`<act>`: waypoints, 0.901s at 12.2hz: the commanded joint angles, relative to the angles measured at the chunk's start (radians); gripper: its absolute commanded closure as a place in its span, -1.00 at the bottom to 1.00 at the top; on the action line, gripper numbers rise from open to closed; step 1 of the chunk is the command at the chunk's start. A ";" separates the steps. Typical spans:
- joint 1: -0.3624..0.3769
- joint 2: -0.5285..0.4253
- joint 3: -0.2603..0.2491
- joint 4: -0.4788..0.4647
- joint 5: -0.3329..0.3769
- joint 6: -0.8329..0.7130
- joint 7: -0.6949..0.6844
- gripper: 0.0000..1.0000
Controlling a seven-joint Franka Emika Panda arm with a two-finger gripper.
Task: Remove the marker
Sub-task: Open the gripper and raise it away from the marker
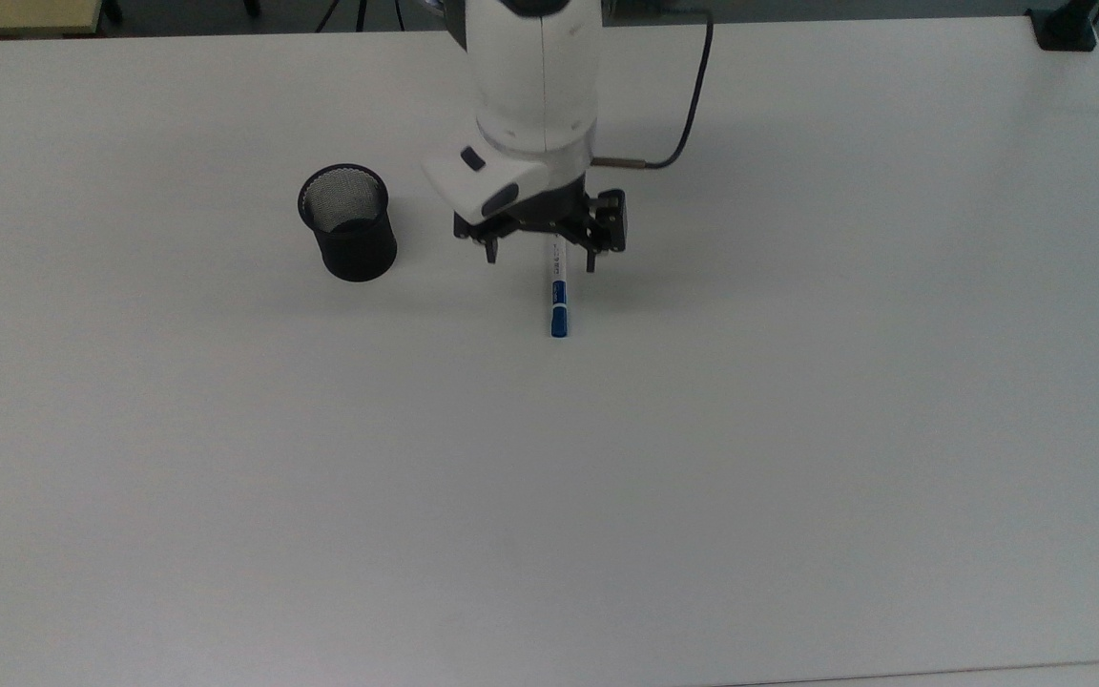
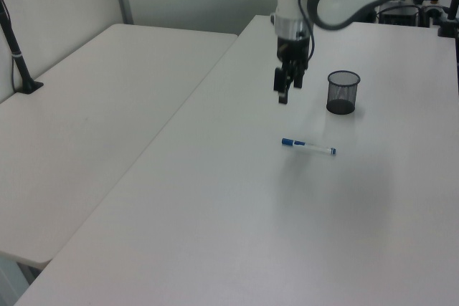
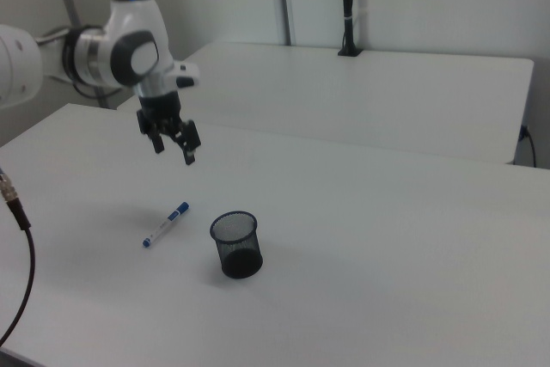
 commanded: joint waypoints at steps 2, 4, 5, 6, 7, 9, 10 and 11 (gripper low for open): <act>-0.040 -0.133 -0.026 0.088 -0.014 -0.249 0.022 -1.00; -0.048 -0.215 -0.055 0.081 -0.015 -0.315 0.022 -1.00; -0.048 -0.241 -0.080 0.080 -0.012 -0.338 0.025 -1.00; -0.053 -0.265 -0.101 0.075 -0.006 -0.356 0.019 -1.00; -0.085 -0.290 -0.103 0.054 0.004 -0.355 0.016 -1.00; -0.120 -0.305 -0.101 0.025 0.014 -0.349 -0.071 -1.00; -0.126 -0.302 -0.098 0.020 0.014 -0.344 -0.143 -1.00; -0.134 -0.302 -0.097 0.020 0.011 -0.320 -0.209 -1.00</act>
